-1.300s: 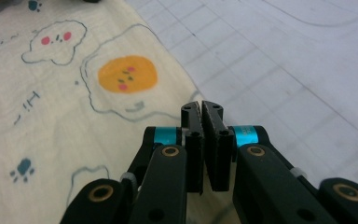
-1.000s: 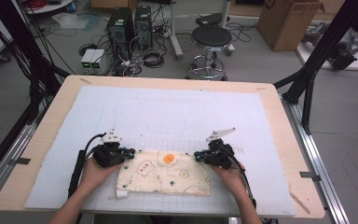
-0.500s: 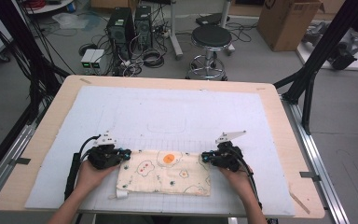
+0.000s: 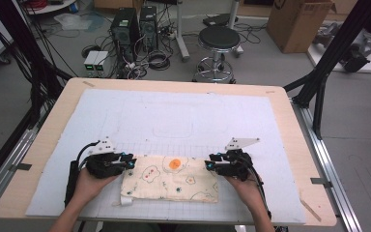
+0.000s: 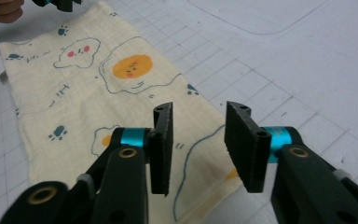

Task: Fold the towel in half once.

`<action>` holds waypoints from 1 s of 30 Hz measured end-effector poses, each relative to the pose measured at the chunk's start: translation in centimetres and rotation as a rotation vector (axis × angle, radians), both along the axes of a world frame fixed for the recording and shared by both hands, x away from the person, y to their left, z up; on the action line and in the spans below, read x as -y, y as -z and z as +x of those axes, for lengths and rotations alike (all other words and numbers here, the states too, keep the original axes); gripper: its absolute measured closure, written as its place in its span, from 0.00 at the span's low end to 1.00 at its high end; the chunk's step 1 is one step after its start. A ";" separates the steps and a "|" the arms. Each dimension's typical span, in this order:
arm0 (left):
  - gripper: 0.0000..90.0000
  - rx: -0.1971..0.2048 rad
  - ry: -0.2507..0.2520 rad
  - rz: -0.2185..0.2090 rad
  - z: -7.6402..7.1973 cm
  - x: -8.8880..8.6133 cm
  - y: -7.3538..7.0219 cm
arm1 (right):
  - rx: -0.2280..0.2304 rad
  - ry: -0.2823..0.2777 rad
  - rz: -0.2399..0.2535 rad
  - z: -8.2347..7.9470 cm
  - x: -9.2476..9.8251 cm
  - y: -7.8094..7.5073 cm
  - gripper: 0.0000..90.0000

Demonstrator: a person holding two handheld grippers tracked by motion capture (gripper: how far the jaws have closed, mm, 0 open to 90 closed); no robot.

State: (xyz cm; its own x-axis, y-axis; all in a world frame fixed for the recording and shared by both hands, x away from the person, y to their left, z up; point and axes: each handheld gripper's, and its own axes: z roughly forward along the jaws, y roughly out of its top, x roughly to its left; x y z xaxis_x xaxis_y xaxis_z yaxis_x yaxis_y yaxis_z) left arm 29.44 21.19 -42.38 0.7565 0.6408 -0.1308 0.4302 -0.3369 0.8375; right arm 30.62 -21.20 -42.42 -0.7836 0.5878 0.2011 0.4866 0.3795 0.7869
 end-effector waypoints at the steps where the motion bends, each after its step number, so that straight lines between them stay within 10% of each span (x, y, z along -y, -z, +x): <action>1: 0.78 0.004 -0.002 -0.009 0.0 0.0 -0.1 | 0.000 -0.007 0.001 -0.2 -0.1 -0.1 0.64; 14: 0.57 0.019 -0.040 -0.053 0.2 -0.6 -0.5 | 0.036 0.048 0.011 -1.2 0.3 -0.9 0.40; 30: 0.45 0.018 -0.057 -0.053 0.3 -0.6 -0.6 | 0.053 0.055 0.013 -1.2 0.5 -1.2 0.36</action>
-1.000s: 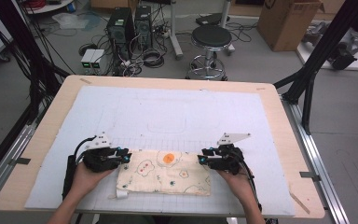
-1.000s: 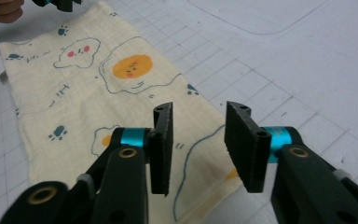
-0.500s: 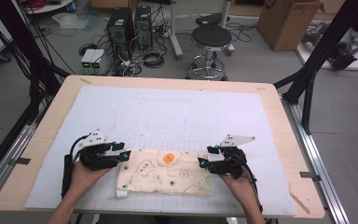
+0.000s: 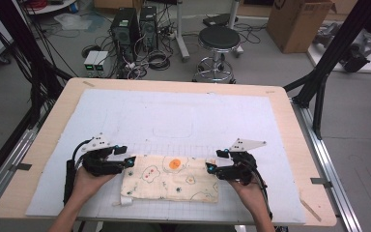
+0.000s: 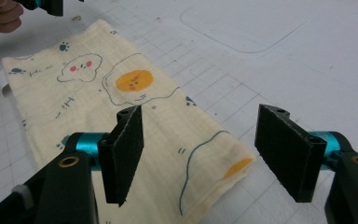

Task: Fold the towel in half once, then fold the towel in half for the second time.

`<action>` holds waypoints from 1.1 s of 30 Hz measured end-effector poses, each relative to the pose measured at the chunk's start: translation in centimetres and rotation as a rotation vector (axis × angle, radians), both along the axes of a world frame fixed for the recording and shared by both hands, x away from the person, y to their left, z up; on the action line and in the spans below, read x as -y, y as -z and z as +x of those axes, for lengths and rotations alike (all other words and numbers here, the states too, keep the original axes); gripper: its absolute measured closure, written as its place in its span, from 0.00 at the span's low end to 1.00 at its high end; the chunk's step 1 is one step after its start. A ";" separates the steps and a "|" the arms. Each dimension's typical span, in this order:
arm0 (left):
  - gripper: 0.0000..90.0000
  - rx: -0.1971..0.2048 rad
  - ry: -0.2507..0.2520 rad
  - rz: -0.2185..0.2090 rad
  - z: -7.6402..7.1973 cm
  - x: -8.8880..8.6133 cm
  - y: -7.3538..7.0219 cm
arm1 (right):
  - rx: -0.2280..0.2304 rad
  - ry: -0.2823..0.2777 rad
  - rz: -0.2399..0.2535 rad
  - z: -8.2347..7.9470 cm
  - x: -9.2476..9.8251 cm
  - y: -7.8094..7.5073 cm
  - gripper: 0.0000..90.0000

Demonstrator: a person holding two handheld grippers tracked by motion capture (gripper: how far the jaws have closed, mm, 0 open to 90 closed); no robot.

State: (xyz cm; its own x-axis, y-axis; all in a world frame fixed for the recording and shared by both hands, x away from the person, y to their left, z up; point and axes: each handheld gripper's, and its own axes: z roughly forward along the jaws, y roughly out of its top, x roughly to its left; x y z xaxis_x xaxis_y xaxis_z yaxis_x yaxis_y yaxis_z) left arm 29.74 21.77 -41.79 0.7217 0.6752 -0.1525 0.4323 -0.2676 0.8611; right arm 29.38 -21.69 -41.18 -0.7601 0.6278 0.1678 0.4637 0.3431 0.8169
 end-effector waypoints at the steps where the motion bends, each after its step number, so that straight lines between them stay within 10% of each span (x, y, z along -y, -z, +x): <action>1: 0.45 -0.001 -0.002 0.000 0.0 0.0 0.0 | 0.002 -0.001 -0.004 0.0 0.0 0.0 0.36; 19: 0.46 -0.008 -0.009 0.002 0.3 0.0 0.2 | -0.001 0.002 -0.038 0.9 -0.1 0.1 0.40; 25: 0.48 -0.020 -0.080 0.035 1.0 0.0 0.7 | -0.008 0.031 -0.045 1.9 0.2 0.5 0.46; 33: 0.56 -0.075 -0.108 0.021 2.1 0.0 1.6 | -0.102 0.055 -0.062 2.8 0.6 1.4 0.54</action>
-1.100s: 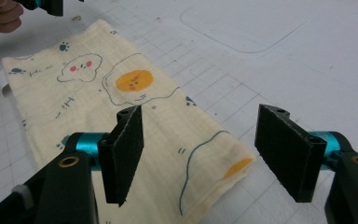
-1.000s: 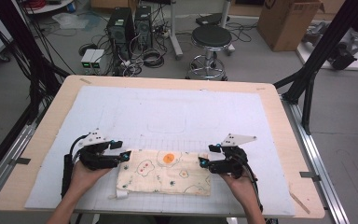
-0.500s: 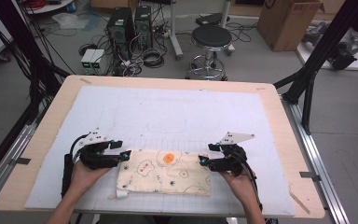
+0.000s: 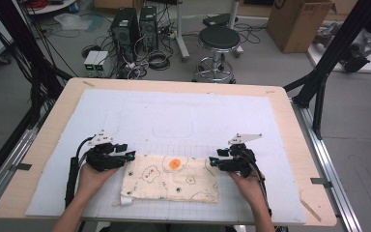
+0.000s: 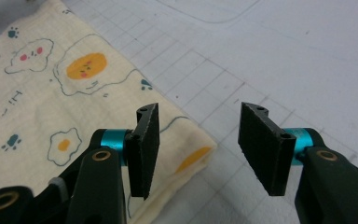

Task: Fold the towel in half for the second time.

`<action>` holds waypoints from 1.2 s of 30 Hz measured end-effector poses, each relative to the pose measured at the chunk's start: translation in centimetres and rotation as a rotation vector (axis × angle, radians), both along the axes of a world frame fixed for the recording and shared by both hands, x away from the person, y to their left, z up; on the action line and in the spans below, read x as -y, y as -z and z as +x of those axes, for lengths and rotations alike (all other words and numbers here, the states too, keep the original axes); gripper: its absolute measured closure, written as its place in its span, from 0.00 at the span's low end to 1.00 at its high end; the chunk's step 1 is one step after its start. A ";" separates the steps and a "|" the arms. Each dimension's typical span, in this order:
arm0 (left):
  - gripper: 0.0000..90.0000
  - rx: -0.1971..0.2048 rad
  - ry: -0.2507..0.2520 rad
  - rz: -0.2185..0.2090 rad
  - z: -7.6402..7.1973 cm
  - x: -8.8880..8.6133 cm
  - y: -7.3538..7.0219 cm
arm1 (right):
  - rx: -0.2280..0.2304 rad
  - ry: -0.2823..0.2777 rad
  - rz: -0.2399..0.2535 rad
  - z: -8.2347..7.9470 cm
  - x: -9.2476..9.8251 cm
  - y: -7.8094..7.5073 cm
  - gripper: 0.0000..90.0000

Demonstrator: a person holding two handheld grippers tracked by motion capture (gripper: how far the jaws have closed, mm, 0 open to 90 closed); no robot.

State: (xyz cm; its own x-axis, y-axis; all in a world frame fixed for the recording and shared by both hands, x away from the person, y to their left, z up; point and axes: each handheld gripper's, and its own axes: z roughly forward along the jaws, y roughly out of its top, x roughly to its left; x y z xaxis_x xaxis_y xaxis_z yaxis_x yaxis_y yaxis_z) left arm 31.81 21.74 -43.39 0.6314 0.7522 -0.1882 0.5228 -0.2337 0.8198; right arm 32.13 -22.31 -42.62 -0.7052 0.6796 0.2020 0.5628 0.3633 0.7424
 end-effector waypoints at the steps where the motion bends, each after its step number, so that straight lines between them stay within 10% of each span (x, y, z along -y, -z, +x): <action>1: 0.56 -0.007 0.004 -0.004 0.1 0.0 0.1 | -0.006 0.004 0.000 0.1 0.0 0.1 0.55; 15: 0.65 -0.059 0.036 0.039 0.6 0.4 1.1 | -0.107 -0.027 -0.029 0.6 -0.6 1.2 0.68; 36: 0.92 -0.065 0.059 0.021 0.6 0.4 0.8 | -0.116 -0.070 0.019 0.5 0.0 0.8 0.93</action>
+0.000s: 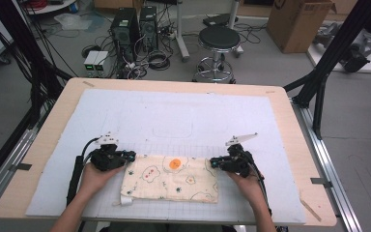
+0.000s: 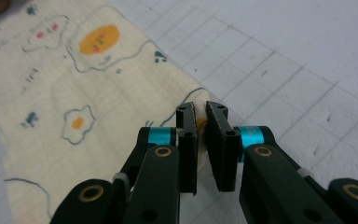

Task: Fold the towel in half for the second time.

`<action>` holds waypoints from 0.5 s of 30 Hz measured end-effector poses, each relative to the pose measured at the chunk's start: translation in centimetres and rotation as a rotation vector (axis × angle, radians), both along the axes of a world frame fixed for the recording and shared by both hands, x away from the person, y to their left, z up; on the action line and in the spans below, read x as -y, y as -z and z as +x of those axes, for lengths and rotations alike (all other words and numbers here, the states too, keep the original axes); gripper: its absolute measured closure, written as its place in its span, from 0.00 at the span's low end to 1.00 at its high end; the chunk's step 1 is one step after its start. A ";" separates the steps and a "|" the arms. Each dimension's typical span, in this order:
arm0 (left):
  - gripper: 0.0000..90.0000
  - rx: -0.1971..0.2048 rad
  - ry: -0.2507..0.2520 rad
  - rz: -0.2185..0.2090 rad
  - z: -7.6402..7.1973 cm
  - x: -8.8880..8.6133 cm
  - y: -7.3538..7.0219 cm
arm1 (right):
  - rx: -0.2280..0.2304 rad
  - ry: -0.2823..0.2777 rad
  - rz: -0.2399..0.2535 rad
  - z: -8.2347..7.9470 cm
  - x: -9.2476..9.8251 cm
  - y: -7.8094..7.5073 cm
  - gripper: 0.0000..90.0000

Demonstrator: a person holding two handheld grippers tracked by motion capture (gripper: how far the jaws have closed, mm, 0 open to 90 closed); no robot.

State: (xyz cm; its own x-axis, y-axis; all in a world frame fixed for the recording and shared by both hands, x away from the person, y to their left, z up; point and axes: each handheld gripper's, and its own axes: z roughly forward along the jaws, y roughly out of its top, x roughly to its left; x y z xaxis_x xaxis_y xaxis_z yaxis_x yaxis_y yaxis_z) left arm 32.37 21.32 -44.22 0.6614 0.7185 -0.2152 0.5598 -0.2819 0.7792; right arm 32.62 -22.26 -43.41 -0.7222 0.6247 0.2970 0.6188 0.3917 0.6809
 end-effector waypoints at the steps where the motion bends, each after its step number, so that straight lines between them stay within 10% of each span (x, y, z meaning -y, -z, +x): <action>1: 0.92 0.000 -0.003 -0.003 0.1 -0.1 -0.2 | 0.002 0.003 0.001 0.0 0.1 -0.2 0.93; 15: 0.93 0.023 -0.077 -0.039 3.4 -0.2 -1.9 | 0.034 0.055 0.029 3.0 0.3 -1.9 0.93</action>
State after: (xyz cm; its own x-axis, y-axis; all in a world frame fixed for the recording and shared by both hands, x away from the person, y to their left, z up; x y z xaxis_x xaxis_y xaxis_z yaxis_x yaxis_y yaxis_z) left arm 35.73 21.48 -42.28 0.6093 0.7589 -0.2296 0.5607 -0.2076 0.8016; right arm 35.63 -22.60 -41.55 -0.6968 0.6553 0.2918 0.6154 0.3372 0.7125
